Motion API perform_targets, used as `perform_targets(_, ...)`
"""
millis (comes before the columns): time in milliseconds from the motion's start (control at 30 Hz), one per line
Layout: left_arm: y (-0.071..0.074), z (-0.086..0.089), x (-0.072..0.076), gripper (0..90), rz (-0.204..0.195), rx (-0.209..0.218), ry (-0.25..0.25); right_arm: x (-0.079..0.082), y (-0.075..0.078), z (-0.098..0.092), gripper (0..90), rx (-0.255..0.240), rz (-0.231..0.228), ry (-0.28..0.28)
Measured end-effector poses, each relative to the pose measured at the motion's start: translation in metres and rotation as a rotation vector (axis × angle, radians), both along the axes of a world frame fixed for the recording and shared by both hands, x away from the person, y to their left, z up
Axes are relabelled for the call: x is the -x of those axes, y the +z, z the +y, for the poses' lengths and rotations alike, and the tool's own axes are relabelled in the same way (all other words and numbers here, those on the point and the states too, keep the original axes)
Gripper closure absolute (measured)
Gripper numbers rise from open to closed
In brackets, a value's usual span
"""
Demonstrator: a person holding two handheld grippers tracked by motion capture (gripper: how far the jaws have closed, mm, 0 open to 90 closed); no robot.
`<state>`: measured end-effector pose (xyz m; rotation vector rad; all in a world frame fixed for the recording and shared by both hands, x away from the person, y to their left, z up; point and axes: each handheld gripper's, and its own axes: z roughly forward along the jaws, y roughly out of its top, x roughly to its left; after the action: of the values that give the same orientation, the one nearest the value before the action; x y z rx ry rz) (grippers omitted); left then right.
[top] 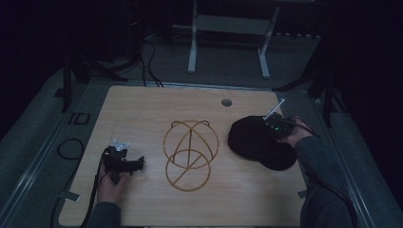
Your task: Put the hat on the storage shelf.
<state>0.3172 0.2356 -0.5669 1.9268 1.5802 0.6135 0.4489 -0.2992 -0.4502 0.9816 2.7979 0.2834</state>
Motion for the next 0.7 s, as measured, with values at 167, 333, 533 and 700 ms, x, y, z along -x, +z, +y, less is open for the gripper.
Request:
perform_targets(167, 0.0, 0.0, 0.0, 0.1, 0.0, 0.0, 0.0, 0.002, 0.01, -0.001, 86.4, 0.019, -0.001, 0.025)
perform_targets(333, 0.0, 0.0, 0.0, 0.1, 0.0, 0.0, 0.0, 0.003, 0.015, -0.003, 86.5, 0.036, 0.004, 0.034)
perform_targets(533, 0.0, 0.0, 0.0, 0.1, 0.0, 0.0, 0.0, 0.005, 0.02, -0.004, 86.5, 0.046, 0.006, 0.047)
perform_targets(700, 0.0, 0.0, 0.0, 0.1, 0.0, -0.001, 0.0, 0.007, 0.026, -0.002, 86.6, 0.054, -0.003, 0.063)
